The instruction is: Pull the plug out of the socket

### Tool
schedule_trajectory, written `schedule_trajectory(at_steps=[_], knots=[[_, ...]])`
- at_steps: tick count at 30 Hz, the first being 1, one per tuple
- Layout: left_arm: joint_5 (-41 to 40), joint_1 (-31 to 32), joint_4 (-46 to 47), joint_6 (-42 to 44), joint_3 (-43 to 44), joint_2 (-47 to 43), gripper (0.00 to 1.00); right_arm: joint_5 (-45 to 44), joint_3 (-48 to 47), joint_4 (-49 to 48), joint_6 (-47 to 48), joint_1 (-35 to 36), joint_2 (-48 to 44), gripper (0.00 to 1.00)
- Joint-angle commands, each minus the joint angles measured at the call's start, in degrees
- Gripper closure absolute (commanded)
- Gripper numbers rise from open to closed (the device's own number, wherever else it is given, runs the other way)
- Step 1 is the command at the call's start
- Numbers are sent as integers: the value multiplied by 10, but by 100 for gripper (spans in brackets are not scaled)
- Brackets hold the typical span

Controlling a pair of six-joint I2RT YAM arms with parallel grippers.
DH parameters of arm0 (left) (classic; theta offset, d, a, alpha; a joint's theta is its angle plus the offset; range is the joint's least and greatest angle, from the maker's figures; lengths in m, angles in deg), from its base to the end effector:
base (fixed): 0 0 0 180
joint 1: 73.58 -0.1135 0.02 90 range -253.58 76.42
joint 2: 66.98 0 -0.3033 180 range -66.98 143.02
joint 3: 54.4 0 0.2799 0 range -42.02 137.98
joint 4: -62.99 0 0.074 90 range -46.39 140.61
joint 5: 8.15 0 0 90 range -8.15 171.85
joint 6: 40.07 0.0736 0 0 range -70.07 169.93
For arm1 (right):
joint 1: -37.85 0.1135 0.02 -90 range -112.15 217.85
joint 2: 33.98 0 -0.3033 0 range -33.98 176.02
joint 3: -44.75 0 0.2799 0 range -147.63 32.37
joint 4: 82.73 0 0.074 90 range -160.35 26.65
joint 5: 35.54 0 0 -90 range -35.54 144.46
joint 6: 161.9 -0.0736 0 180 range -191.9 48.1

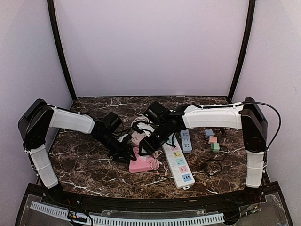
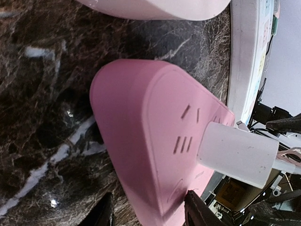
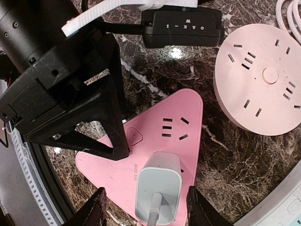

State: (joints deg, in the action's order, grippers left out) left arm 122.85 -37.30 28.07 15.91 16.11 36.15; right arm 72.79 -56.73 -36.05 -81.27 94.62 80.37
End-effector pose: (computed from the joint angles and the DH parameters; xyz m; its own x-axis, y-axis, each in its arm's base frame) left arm 0.2730 -0.2603 0.1383 -0.9804 0.1958 0.0226 0.1208 0.6873 -0.7163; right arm 0.2496 0.4233 0.2035 -0.6096 -0.6485 -0.4559 -0.7927 0.4991 0.3500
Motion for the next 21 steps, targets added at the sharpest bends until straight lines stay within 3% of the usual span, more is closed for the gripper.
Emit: schedule_trajectory(at_steps=[1,10,16,21], knots=[[8,4,-23,12,8,7,50,-21,-14,-6,-11,14,21,48],[7,5,-38,5,16,30,50,-45,-9,-17,-24,19,24,61],[0,5,-46,-6,17,49,51,-52,-8,-23,-29,19,22,82],[-3,6,-33,-34,9,59,51,-64,-12,-31,-37,19,16,87]])
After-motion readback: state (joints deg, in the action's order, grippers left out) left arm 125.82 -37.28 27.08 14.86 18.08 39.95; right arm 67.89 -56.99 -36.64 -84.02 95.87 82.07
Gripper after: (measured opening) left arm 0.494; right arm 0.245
